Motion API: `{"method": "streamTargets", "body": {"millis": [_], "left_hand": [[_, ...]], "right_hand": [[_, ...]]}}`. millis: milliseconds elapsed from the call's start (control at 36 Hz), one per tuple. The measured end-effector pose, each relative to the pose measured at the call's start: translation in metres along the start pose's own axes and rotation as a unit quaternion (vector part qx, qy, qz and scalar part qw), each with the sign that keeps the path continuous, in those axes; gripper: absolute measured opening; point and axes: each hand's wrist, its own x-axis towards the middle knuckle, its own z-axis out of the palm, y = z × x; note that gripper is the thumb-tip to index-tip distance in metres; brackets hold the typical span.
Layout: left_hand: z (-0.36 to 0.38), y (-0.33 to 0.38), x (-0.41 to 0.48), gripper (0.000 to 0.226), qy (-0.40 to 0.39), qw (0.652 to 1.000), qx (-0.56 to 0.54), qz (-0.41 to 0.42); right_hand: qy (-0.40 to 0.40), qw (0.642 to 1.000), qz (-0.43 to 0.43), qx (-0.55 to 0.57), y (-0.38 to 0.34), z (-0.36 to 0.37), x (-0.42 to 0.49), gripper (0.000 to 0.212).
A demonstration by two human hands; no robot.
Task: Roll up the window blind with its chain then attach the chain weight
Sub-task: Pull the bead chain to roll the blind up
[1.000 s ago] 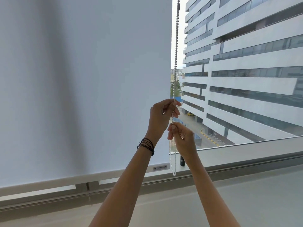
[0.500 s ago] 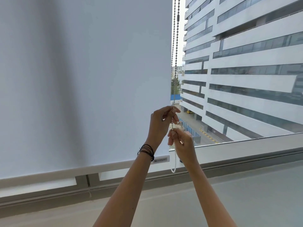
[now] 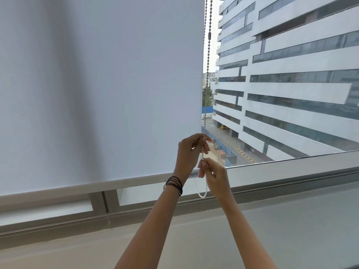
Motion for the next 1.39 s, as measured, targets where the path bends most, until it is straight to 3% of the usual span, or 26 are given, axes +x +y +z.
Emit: {"method": "streamTargets", "body": {"millis": [639, 1389], "left_hand": [[0.009, -0.041, -0.044, 0.019, -0.020, 0.998, 0.007, -0.059], [0.007, -0.056, -0.081, 0.019, -0.025, 0.995, 0.073, -0.062]], "right_hand": [[-0.030, 0.996, 0.079, -0.022, 0.032, 0.003, -0.046, 0.039], [-0.112, 0.979, 0.103, -0.133, 0.038, -0.008, -0.069, 0.016]]}}
